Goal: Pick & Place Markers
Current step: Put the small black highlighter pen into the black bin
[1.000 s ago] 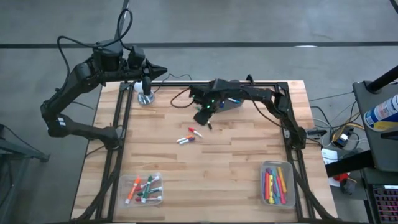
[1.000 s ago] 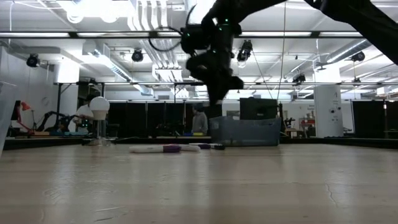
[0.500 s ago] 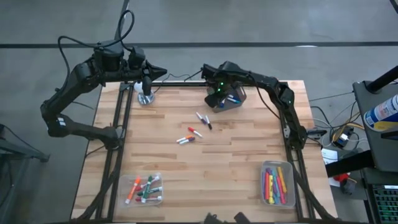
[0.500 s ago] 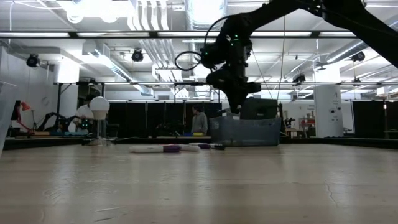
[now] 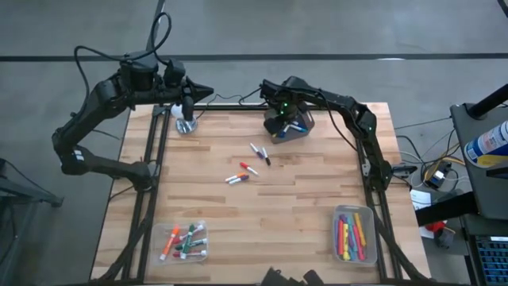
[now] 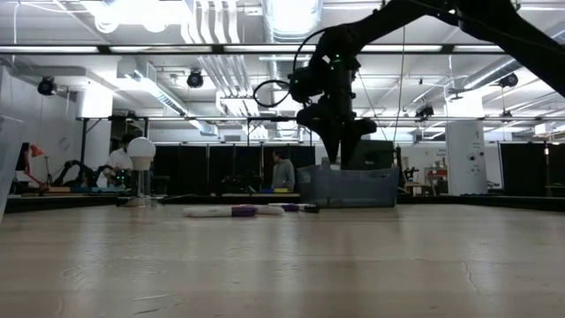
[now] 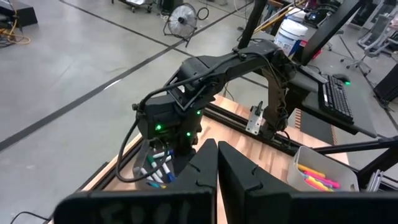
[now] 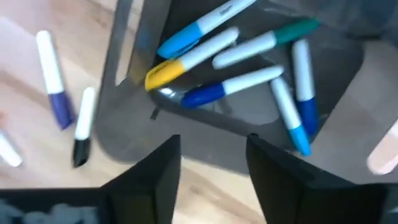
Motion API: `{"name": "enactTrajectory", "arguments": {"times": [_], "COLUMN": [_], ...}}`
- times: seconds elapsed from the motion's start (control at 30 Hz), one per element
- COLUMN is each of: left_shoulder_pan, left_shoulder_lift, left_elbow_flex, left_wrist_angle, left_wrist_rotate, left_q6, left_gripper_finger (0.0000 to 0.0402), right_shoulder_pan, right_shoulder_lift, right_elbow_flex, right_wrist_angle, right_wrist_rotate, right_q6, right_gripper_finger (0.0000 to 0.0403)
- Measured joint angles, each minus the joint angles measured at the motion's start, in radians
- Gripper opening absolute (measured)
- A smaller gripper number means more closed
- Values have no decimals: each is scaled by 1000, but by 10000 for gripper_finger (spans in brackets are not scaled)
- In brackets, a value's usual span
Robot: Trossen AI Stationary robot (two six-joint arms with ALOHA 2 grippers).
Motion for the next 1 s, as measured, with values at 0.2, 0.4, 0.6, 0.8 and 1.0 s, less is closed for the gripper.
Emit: {"name": "enactTrajectory", "arguments": {"times": [0.2,0.4,0.6,0.8,1.0], "left_shoulder_pan": [0,0,0,0,0], "left_shoulder_lift": [1,1,7,14,14], "left_elbow_flex": [0,0,0,0,0], "left_wrist_angle": [2,2,2,2,2], "left_wrist_rotate": [0,0,0,0,0], "left_q6": [1,1,2,2,2], "left_gripper_finger": [7,7,7,7,7], "right_shoulder_pan": [51,164,283,322,327], "right_shoulder_lift": [-35,-70,-63,-29,-9], "right_elbow_flex": [0,2,-15,-71,-143], "right_wrist_angle": [-19,-5,138,224,253], "right_wrist_rotate": [-140,-188,-187,-185,-177], "right_q6": [31,37,49,272,295], "right_gripper_finger": [193,181,171,162,155]}}
